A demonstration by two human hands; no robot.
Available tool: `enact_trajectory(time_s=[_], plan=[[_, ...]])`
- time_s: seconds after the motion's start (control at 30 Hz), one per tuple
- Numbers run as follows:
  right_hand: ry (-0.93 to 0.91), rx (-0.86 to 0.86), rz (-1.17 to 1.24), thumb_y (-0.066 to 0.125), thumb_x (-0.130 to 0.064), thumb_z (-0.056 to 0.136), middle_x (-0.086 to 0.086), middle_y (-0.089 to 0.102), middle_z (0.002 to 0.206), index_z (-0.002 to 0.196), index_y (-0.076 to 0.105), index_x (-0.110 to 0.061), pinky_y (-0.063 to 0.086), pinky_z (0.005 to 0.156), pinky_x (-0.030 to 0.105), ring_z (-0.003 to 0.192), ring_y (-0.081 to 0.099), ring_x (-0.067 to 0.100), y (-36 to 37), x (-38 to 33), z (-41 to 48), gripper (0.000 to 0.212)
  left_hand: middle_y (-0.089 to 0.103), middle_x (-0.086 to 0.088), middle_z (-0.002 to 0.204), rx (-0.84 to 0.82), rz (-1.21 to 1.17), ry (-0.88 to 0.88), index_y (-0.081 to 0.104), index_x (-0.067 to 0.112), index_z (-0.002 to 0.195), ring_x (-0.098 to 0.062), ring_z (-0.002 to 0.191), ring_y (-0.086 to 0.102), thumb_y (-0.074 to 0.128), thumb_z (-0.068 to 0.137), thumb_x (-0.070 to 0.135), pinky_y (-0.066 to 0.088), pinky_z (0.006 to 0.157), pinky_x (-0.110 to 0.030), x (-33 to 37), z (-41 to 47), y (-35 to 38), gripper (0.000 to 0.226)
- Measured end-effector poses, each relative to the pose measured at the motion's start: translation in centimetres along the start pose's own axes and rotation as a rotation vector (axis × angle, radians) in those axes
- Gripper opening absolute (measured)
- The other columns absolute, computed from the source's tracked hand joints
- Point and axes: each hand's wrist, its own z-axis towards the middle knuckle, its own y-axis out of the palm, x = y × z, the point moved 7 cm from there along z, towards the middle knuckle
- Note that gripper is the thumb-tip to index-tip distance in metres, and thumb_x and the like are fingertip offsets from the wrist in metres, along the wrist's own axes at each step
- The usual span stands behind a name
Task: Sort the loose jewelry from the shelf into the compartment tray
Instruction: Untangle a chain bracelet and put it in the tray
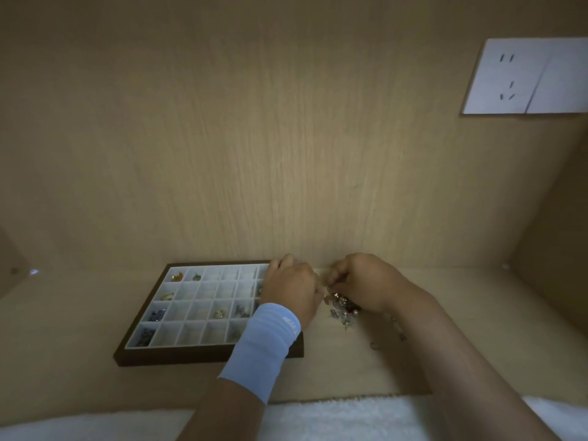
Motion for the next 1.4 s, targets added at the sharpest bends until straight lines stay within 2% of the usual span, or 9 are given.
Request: enact_trajectory(time_s=[0.1, 0.23, 0.37, 0.63, 0.87, 1.0, 1.07, 1.23, 1.4], plan=[[-0.051, -0.027, 0.142, 0.064, -0.014, 0.091, -0.013, 0.074, 0.089, 0.094, 0.079, -0.031, 0.052, 0.081, 0.023, 0.085, 0.067, 0.004, -0.1, -0.6, -0.3, 0.023, 0.064, 0.013, 0.092, 0.039, -0.204, -0.062, 0.067, 0.030, 0.083, -0.015, 0.099, 0.049, 0.046, 0.093, 0.033, 0.034, 0.096, -0.033, -0.8, -0.1, -0.7, 0.023], [-0.036, -0.028, 0.541, 0.061, -0.012, 0.098, -0.010, 0.068, 0.065, 0.103, 0.078, -0.017, 0.044, 0.050, 0.014, 0.051, 0.056, -0.002, -1.0, -1.1, -0.9, 0.018, 0.065, 0.014, 0.085, 0.018, -0.698, -0.210, 0.065, 0.030, 0.085, -0.008, 0.088, 0.059, 0.052, 0.094, 0.034, 0.049, 0.086, -0.032, -2.6, -0.3, -1.5, 0.016], [-0.059, -0.082, 0.750, 0.066, -0.012, 0.095, 0.001, 0.075, 0.080, 0.101, 0.075, -0.007, 0.045, 0.051, 0.017, 0.061, 0.058, 0.011, -1.4, -1.8, -1.3, 0.012, 0.066, 0.010, 0.087, 0.003, -0.947, -0.236, 0.068, 0.020, 0.091, -0.004, 0.083, 0.059, 0.054, 0.096, 0.027, 0.045, 0.076, -0.023, -3.3, -0.3, -2.8, 0.015], [-0.079, -0.054, 0.685, 0.067, -0.017, 0.095, -0.003, 0.069, 0.066, 0.079, 0.073, -0.014, 0.040, 0.049, 0.012, 0.048, 0.051, 0.000, -2.3, -2.0, -1.2, 0.017, 0.070, 0.006, 0.083, 0.036, -1.213, -0.245, 0.063, 0.012, 0.097, -0.007, 0.076, 0.062, 0.041, 0.103, 0.020, 0.051, 0.084, -0.029, -4.4, -0.1, -4.6, 0.024], [-0.086, 0.071, 0.692, 0.068, -0.015, 0.093, 0.001, 0.077, 0.080, 0.091, 0.080, -0.008, 0.044, 0.054, 0.010, 0.059, 0.058, 0.000, -3.3, -2.1, -1.4, 0.014, 0.067, -0.006, 0.083, 0.155, -1.559, -0.364, 0.054, 0.011, 0.092, -0.019, 0.077, 0.068, 0.035, 0.104, 0.015, 0.055, 0.086, -0.039, -5.0, 0.0, -5.5, 0.023], [-0.075, 0.198, 0.741, 0.071, -0.020, 0.091, 0.000, 0.079, 0.088, 0.093, 0.081, -0.015, 0.058, 0.089, 0.049, 0.089, 0.073, 0.031, -4.5, -2.2, -1.2, 0.011, 0.068, -0.011, 0.083, 0.184, -1.756, -0.396, 0.050, 0.009, 0.093, -0.027, 0.077, 0.070, 0.032, 0.105, 0.016, 0.057, 0.084, -0.044, -4.9, -0.1, -5.8, 0.023], [-0.112, 0.223, 0.743, 0.067, -0.022, 0.094, 0.001, 0.078, 0.083, 0.092, 0.079, -0.014, 0.051, 0.082, 0.067, 0.087, 0.064, 0.055, -5.0, -2.8, -1.4, 0.015, 0.066, -0.009, 0.079, 0.183, -1.743, -0.405, 0.048, 0.010, 0.096, -0.028, 0.069, 0.069, 0.032, 0.106, 0.018, 0.058, 0.077, -0.045, -5.0, -0.2, -5.8, 0.021], [-0.120, 0.243, 0.858, 0.054, -0.013, 0.102, 0.006, 0.052, 0.058, 0.093, 0.071, -0.008, 0.051, 0.057, 0.031, 0.050, 0.052, 0.019, -5.7, -2.9, -1.8, 0.019, 0.052, -0.001, 0.064, 0.136, -1.568, -0.381, 0.050, 0.014, 0.092, -0.016, 0.050, 0.046, 0.036, 0.104, 0.019, 0.047, 0.056, -0.033, -5.4, -0.4, -5.8, 0.020], [-0.095, 0.310, 0.774, 0.067, -0.016, 0.095, -0.011, 0.056, 0.059, 0.089, 0.074, -0.016, 0.039, 0.048, 0.021, 0.048, 0.040, 0.009, -6.6, -2.2, -2.1, 0.010, 0.046, 0.008, 0.058, 0.064, -1.362, -0.312, 0.054, 0.019, 0.080, -0.009, 0.050, 0.036, 0.045, 0.101, 0.020, 0.031, 0.047, -0.022, -5.8, -0.2, -6.3, 0.023]])
